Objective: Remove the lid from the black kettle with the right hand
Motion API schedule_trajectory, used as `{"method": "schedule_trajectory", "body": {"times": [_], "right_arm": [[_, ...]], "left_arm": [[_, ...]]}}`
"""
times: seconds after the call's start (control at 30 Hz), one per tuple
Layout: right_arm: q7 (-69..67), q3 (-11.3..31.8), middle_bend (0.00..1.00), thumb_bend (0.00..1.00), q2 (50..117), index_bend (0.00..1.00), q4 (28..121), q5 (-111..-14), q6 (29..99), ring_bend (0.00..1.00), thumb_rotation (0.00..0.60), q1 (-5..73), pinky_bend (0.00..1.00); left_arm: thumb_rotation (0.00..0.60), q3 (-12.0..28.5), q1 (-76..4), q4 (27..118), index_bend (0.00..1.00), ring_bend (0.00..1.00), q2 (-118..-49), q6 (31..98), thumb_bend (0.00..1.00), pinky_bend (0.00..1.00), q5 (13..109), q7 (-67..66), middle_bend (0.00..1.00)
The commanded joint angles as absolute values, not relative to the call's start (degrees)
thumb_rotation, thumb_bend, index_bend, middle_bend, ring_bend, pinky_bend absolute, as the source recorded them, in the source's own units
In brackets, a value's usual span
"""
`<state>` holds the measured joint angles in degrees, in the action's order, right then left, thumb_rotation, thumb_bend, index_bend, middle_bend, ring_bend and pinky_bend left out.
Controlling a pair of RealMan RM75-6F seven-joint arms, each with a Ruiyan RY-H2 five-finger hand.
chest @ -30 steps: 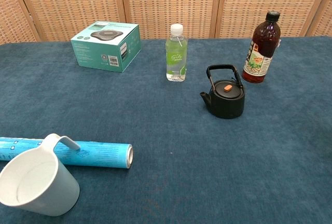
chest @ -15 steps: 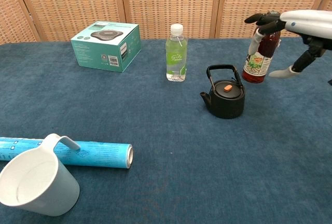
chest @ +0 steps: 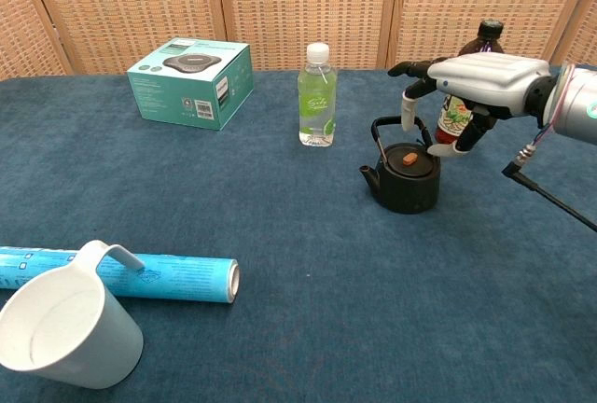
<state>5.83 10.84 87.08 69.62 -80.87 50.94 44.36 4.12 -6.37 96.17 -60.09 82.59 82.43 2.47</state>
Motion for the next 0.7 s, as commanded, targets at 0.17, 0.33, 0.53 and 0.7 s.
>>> {"method": "schedule_trajectory", "body": {"times": [0.17,0.33,0.53,0.7], "right_arm": [[7.4,10.8,0.0,0.49,88.7,0.48,68.4,-79.2,50.3,0.0,0.6,45.3,0.0],[8.5,10.9,0.0,0.49,89.4,0.48,68.2,-78.1,49.8,0.0,0.6,45.8,0.0],[11.3,11.2,0.0,0.52,90.5,0.48,68.0,-75.3,48.7,0.0,0.6,46.3,0.0],[13.1,11.3,0.0,0.53,91.6,0.48,67.6,-73.3,48.2,0.0,0.6,46.6,0.0]], "left_arm": [[0.6,4.2,-6.5,96.1,0.0,0.0,-60.1,82.4,0.22,0.0,82.3,2.7,0.0],[0.6,4.2,-6.6,96.1,0.0,0.0,-60.0,82.3,0.23,0.0,82.2,2.8,0.0],[0.6,4.1,-6.5,96.2,0.0,0.0,-60.0,82.4,0.22,0.0,82.3,2.8,0.0],[0.6,4.2,-6.6,96.1,0.0,0.0,-59.9,82.2,0.22,0.0,82.1,3.1,0.0]]}}
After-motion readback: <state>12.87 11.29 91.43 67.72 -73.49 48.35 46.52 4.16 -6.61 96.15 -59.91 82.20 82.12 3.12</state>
